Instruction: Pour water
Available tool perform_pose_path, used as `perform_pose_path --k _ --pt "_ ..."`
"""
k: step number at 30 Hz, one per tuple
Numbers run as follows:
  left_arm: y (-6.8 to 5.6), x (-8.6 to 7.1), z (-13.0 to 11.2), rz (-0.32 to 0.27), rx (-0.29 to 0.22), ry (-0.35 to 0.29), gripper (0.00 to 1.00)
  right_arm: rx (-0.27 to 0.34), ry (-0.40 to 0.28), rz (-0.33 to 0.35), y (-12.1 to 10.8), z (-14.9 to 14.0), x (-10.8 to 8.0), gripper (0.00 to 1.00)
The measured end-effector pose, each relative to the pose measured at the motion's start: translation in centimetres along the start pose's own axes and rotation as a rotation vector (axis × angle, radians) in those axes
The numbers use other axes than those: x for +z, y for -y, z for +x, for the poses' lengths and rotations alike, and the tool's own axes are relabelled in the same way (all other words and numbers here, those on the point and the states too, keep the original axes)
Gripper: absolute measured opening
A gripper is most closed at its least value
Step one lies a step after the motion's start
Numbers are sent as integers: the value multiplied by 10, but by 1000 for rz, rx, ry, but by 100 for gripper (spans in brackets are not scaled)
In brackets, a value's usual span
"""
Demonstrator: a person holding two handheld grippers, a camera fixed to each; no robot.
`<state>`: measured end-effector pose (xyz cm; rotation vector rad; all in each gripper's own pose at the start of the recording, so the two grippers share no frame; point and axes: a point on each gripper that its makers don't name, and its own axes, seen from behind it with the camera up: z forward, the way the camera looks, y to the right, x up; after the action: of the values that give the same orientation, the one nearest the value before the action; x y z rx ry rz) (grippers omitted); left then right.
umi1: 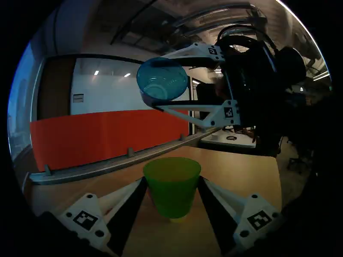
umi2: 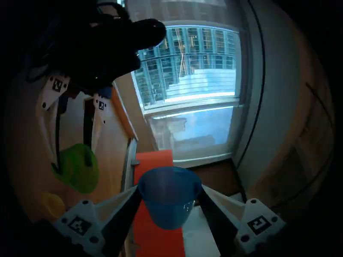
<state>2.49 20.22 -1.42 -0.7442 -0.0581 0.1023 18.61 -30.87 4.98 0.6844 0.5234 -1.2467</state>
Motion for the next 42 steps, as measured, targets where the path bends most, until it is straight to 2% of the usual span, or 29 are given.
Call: perform_pose_path --k 12,20,29,32,35,42 --pt "2 0 3 7 2 -1 84 436 -5 38 16 10 -12 90" --pt "4 0 4 14 6 1 84 676 -11 55 26 17 -21 90" --pt "7 1 6 22 7 -1 84 997 -24 73 23 15 -26 89" --pt "8 0 7 27 10 -1 84 1064 -21 82 24 10 -28 89" --pt "10 0 8 33 10 -1 84 1103 -12 85 27 6 -30 90" --pt "19 -1 7 54 8 3 84 1150 7 91 33 -7 -40 90"
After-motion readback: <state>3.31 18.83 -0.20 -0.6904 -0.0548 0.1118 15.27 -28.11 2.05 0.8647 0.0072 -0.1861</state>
